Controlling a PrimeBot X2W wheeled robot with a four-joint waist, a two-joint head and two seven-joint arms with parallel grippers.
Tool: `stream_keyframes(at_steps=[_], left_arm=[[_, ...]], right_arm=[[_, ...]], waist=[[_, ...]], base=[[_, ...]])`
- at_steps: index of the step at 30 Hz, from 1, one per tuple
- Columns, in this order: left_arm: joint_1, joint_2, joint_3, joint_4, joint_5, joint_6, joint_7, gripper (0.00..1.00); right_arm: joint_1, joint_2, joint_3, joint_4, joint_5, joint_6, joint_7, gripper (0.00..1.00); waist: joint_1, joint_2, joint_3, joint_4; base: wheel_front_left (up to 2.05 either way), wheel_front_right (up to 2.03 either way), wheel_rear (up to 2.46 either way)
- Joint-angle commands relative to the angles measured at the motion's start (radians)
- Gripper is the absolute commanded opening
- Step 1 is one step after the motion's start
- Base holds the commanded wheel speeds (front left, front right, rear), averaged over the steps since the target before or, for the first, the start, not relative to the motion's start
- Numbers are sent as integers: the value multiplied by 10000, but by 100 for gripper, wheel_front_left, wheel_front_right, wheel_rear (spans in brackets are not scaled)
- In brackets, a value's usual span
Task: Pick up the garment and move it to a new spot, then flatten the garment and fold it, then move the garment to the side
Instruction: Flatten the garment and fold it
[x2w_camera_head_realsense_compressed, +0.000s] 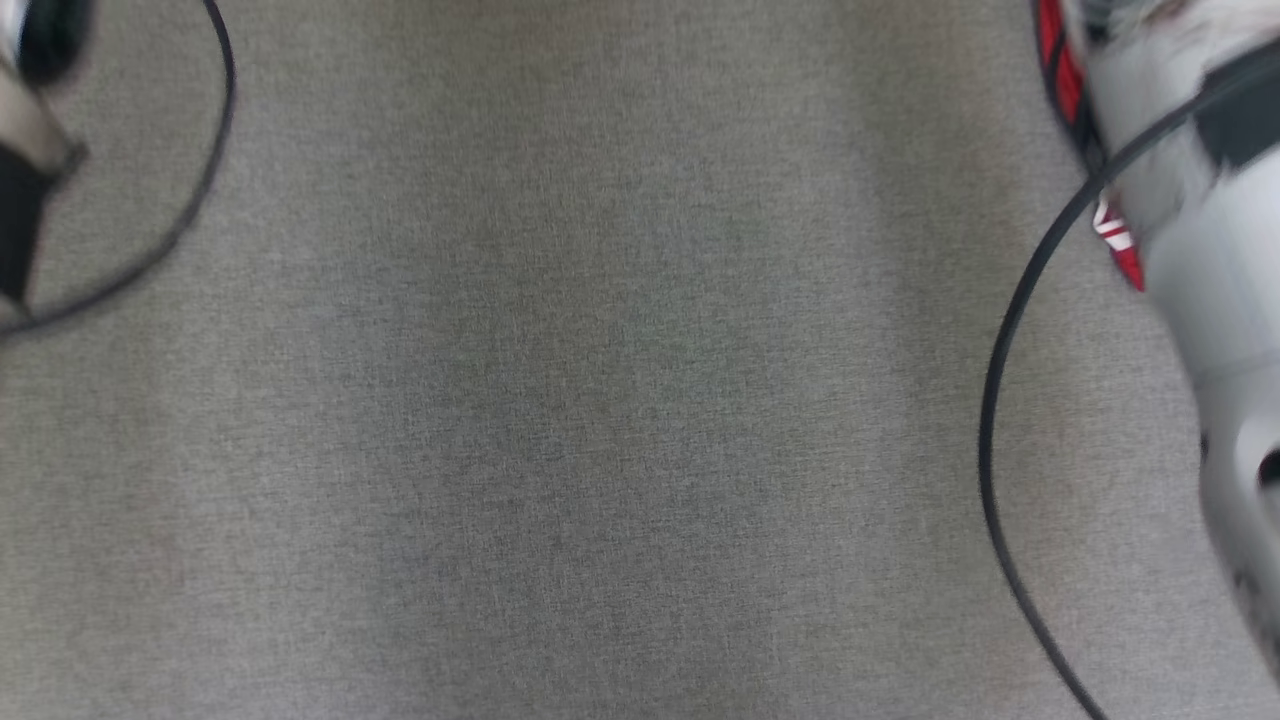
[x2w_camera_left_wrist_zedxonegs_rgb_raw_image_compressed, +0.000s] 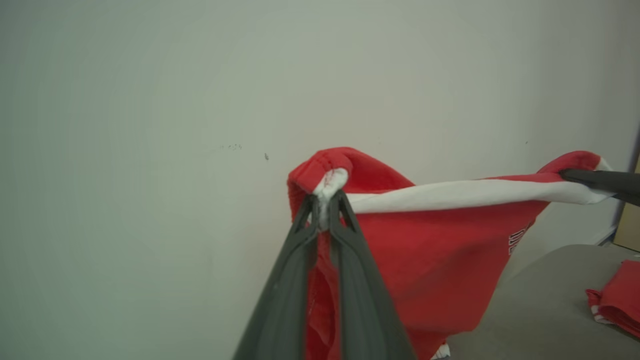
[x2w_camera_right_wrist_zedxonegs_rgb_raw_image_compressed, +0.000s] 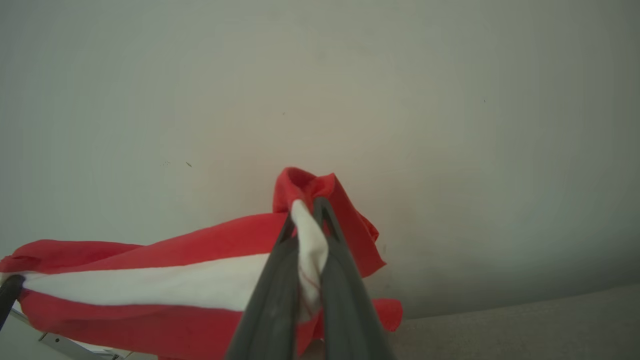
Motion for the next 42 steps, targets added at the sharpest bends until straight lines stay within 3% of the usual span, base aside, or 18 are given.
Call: stream_keyframes(at_steps=[1,10,19,31,42], left_arm=[[606,130,161,-338,-194,139,-55,0],[6313,785,1408,-4544,-660,1795,-64,0],[11486,256,2096,-6947,-456,2758,-68,0],[15548,-863,2979,-7145,424,2613,-75,0],[16728,-1177,3084,-6935,1286,2062,-72,0]], right_arm=[[581,-157,183,-306,198,5,-9,0],[4907,-1298,1318,-3082,1374,3,-513,0],[9199,-2044,1571,-4631,1948,-3,-765,0],[13096,-2408,546,-5675,1702,-29,-357,0],[15404,-1716,-1065,-7193,714,-31,809,0]], waist=[[0,-1,-233,-24],[0,-1,-1370,122],[0,-1,-2498,319],[0,-1,-3826,555],[0,-1,-4213,945]], base=[[0,0,0],[0,0,0],[0,0,0],[0,0,0],[0,0,0]])
